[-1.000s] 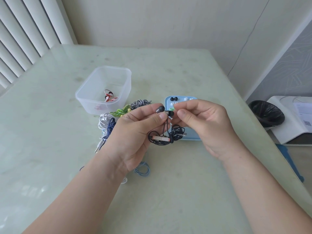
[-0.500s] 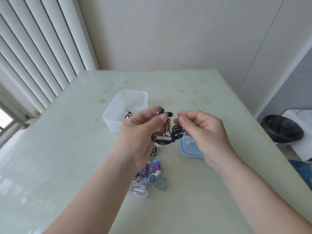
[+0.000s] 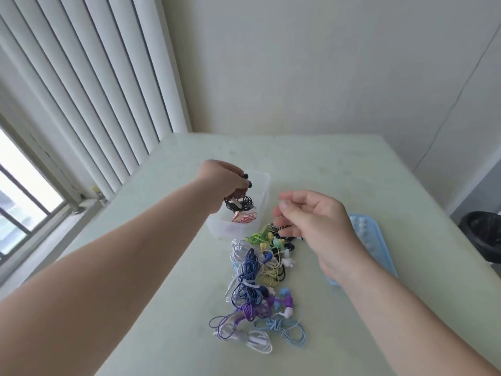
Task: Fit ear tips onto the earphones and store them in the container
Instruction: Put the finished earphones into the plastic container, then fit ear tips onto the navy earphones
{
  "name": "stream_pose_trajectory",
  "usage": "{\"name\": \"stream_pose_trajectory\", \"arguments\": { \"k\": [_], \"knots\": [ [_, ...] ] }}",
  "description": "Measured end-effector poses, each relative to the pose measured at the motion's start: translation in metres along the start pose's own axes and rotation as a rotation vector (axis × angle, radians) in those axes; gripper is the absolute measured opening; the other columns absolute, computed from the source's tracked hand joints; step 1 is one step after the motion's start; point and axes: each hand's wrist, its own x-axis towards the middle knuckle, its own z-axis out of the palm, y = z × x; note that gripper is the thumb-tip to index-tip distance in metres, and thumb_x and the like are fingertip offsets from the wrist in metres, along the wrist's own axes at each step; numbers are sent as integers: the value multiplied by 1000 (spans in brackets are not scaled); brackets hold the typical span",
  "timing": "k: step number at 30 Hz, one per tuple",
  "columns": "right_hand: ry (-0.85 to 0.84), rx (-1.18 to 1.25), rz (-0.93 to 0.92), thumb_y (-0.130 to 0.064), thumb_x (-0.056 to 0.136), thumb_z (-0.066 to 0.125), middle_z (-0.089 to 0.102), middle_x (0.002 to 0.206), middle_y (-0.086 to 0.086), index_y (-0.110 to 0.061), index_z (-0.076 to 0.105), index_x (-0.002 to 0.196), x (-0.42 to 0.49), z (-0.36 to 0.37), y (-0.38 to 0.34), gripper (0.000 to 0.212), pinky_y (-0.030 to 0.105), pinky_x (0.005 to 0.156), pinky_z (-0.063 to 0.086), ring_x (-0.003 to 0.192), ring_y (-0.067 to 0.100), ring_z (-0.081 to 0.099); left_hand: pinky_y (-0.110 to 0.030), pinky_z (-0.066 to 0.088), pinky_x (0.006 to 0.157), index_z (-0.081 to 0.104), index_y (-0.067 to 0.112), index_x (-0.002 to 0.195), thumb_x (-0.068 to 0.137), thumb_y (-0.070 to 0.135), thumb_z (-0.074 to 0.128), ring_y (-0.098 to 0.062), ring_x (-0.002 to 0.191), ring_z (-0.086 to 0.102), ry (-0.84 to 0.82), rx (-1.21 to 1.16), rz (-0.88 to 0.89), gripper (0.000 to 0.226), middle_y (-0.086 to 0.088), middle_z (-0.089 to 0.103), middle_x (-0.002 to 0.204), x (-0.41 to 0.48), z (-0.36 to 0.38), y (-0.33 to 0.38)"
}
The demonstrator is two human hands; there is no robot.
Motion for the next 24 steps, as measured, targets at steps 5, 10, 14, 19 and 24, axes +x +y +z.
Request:
{"name": "stream_pose_trajectory", "arguments": {
  "k": [5, 10, 14, 19, 24],
  "knots": [
    [13, -9, 3, -6, 97, 67, 78, 86, 11, -13, 74, 103, 0, -7, 5, 11, 44, 77, 62, 75, 20, 72, -35, 64, 76, 75, 9, 99, 86, 3, 75, -25, 74, 70, -107, 388, 26, 14, -13, 74, 93, 26, 22, -9],
    [22, -46, 0, -6, 97, 67, 78, 85, 9, -12, 73, 107, -9, -21, 8, 13, 40, 74, 61, 75, 19, 73, -38, 62, 84, 76, 4, 107, 88, 8, 74, -31, 96, 73, -61, 713, 181, 19, -11, 73, 96, 26, 21, -4],
    [16, -82, 11, -6, 97, 67, 78, 87, 11, -11, 73, 105, -17, -28, 6, 12, 38, 73, 61, 74, 18, 72, -44, 63, 87, 77, 14, 99, 88, 8, 72, -30, 97, 74, -34, 664, 268, 14, -6, 76, 101, 8, 6, 4],
    [-84, -249, 50, -12, 96, 70, 75, 79, 10, -10, 74, 96, -31, -23, 13, 5, 33, 59, 55, 64, 15, 66, -31, 61, 83, 79, 22, 90, 89, 22, 74, -14, 84, 73, -105, 702, 532, 5, 8, 77, 87, -57, -17, 17],
    [-170, -463, 66, -23, 93, 73, 67, 66, 4, -11, 73, 88, -49, -22, 24, 13, 31, 46, 46, 53, 14, 59, -29, 59, 73, 70, 23, 83, 84, 62, 72, -14, 74, 72, -434, 1193, 368, 39, 6, 74, 74, -116, -27, -15]
  ]
}}
